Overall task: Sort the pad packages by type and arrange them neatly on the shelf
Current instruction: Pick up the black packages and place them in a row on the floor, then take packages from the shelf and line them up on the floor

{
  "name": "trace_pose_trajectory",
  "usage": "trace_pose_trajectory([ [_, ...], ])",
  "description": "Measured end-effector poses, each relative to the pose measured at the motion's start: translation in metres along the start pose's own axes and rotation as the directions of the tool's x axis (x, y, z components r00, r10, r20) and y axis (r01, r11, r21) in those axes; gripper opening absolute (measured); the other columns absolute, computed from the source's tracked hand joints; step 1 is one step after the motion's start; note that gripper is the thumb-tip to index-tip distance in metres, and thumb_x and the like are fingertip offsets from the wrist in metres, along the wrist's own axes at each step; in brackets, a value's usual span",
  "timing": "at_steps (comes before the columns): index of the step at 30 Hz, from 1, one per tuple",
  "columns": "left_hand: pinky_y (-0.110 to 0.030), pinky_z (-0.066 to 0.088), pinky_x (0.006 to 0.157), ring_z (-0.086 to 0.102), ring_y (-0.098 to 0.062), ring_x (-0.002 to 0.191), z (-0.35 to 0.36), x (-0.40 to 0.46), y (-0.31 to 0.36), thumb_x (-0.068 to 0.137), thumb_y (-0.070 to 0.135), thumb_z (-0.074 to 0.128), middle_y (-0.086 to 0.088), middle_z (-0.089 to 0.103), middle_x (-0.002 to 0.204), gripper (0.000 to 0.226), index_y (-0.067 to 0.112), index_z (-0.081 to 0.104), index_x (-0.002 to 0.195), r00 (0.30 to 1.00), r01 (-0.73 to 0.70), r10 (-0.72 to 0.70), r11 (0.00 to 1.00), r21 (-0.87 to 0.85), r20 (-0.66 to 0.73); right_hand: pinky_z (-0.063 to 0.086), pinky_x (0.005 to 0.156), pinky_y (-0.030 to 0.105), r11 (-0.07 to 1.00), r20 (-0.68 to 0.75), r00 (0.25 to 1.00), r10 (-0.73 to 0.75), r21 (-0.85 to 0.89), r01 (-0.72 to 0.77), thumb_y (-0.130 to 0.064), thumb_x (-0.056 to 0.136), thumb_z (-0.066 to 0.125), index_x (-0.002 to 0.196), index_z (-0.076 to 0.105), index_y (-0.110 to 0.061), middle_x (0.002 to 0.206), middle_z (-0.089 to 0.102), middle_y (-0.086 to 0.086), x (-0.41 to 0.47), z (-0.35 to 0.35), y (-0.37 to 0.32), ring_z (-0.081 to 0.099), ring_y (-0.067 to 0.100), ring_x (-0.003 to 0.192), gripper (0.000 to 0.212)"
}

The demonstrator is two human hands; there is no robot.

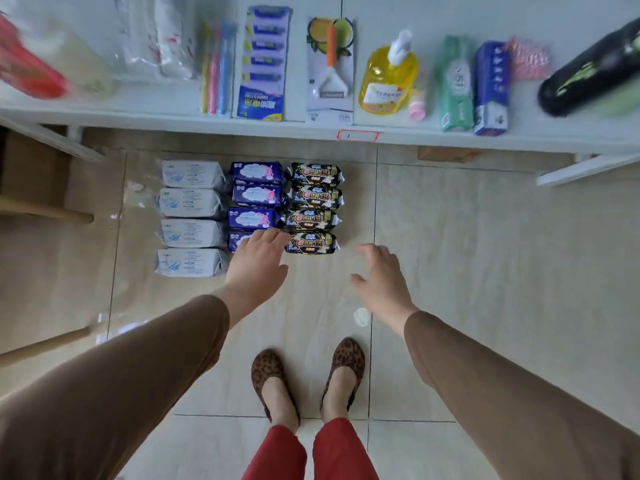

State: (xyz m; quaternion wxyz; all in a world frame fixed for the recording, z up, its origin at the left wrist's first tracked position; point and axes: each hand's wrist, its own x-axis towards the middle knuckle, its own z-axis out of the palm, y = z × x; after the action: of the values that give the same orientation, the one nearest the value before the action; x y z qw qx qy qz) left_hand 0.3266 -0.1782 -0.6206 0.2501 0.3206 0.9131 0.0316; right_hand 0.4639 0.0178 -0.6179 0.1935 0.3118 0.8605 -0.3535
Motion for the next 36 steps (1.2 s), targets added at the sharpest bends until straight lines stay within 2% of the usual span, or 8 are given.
trace_pose_trajectory([
  [2, -0.042, 0.043, 0.097, 0.046, -0.025, 0.122, -0.057, -0.023, 0.020, 0.084, 0.032, 0.066, 0.000, 0.051, 0.132, 0.058, 0.023, 0.046, 0.137, 1.000, -0.018, 0.018, 1.000, -0.009, -0.020, 0.039, 0.083, 0.029, 0.999, -0.012, 0.999, -0.038, -0.031, 0.038, -0.017, 0.091, 0.059, 0.135, 0.047, -0.020, 0.136, 0.047, 0.002, -0.034, -0.053, -0.031, 0.038, 0.023, 0.125, 0.045],
  [6, -0.043, 0.042, 0.101, 0.042, -0.025, 0.127, -0.178, -0.072, 0.063, 0.084, 0.037, 0.066, 0.002, 0.048, 0.138, 0.059, 0.023, 0.046, 0.138, 0.998, -0.051, 0.050, 0.998, -0.040, -0.044, 0.040, 0.094, 0.035, 0.995, -0.067, 0.994, -0.089, -0.060, 0.086, -0.023, 0.093, 0.059, 0.135, 0.049, -0.019, 0.135, 0.052, 0.003, -0.103, -0.161, -0.096, 0.041, 0.024, 0.126, 0.043],
  [15, -0.042, 0.038, 0.108, 0.037, -0.023, 0.133, -0.397, -0.142, 0.147, 0.086, 0.041, 0.067, 0.002, 0.044, 0.145, 0.063, 0.022, 0.044, 0.141, 0.942, -0.201, 0.191, 0.979, -0.009, -0.276, 0.038, 0.099, 0.033, 0.972, -0.252, 0.939, -0.234, -0.033, 0.233, -0.028, 0.089, 0.068, 0.132, 0.053, -0.020, 0.137, 0.055, 0.000, -0.211, -0.345, -0.191, 0.046, 0.022, 0.127, 0.046],
  [19, -0.039, 0.036, 0.106, 0.038, -0.022, 0.132, -0.449, -0.143, 0.183, 0.086, 0.042, 0.065, 0.003, 0.045, 0.145, 0.062, 0.022, 0.044, 0.141, 0.900, -0.233, 0.209, 0.972, -0.015, -0.381, 0.038, 0.092, 0.030, 0.953, -0.325, 0.897, -0.300, -0.078, 0.291, -0.030, 0.089, 0.069, 0.130, 0.054, -0.020, 0.131, 0.057, 0.000, -0.222, -0.408, -0.197, 0.048, 0.022, 0.122, 0.045],
  [22, -0.039, 0.036, 0.107, 0.037, -0.022, 0.134, -0.479, -0.129, 0.211, 0.087, 0.042, 0.065, 0.002, 0.044, 0.146, 0.062, 0.021, 0.045, 0.142, 0.879, -0.245, 0.207, 0.969, -0.035, -0.430, 0.039, 0.095, 0.032, 0.934, -0.352, 0.866, -0.356, -0.101, 0.343, -0.032, 0.092, 0.066, 0.132, 0.052, -0.019, 0.132, 0.055, 0.000, -0.213, -0.456, -0.190, 0.046, 0.020, 0.122, 0.044],
  [28, -0.038, 0.033, 0.109, 0.038, -0.024, 0.130, -0.530, -0.084, 0.261, 0.088, 0.039, 0.067, 0.001, 0.046, 0.143, 0.060, 0.020, 0.046, 0.141, 0.872, -0.194, 0.147, 0.980, -0.053, -0.467, 0.042, 0.099, 0.036, 0.904, -0.290, 0.857, -0.426, -0.105, 0.414, -0.036, 0.092, 0.063, 0.135, 0.049, -0.026, 0.138, 0.049, -0.006, -0.171, -0.540, -0.175, 0.045, 0.016, 0.125, 0.046],
  [32, -0.038, 0.034, 0.108, 0.038, -0.026, 0.131, -0.556, -0.063, 0.277, 0.087, 0.038, 0.067, 0.000, 0.047, 0.142, 0.060, 0.019, 0.046, 0.141, 0.872, -0.131, 0.078, 0.988, -0.077, -0.483, 0.037, 0.093, 0.028, 0.888, -0.260, 0.850, -0.459, -0.092, 0.451, -0.037, 0.092, 0.065, 0.135, 0.048, -0.023, 0.136, 0.051, -0.005, -0.138, -0.580, -0.174, 0.047, 0.015, 0.124, 0.049],
  [36, -0.040, 0.037, 0.106, 0.039, -0.026, 0.130, -0.576, -0.042, 0.274, 0.087, 0.037, 0.068, 0.000, 0.047, 0.142, 0.061, 0.020, 0.046, 0.141, 0.875, -0.067, 0.007, 0.992, -0.106, -0.484, 0.039, 0.092, 0.029, 0.884, -0.251, 0.850, -0.464, -0.066, 0.463, -0.034, 0.090, 0.066, 0.133, 0.051, -0.020, 0.134, 0.054, -0.002, -0.101, -0.610, -0.184, 0.051, 0.018, 0.120, 0.048],
])
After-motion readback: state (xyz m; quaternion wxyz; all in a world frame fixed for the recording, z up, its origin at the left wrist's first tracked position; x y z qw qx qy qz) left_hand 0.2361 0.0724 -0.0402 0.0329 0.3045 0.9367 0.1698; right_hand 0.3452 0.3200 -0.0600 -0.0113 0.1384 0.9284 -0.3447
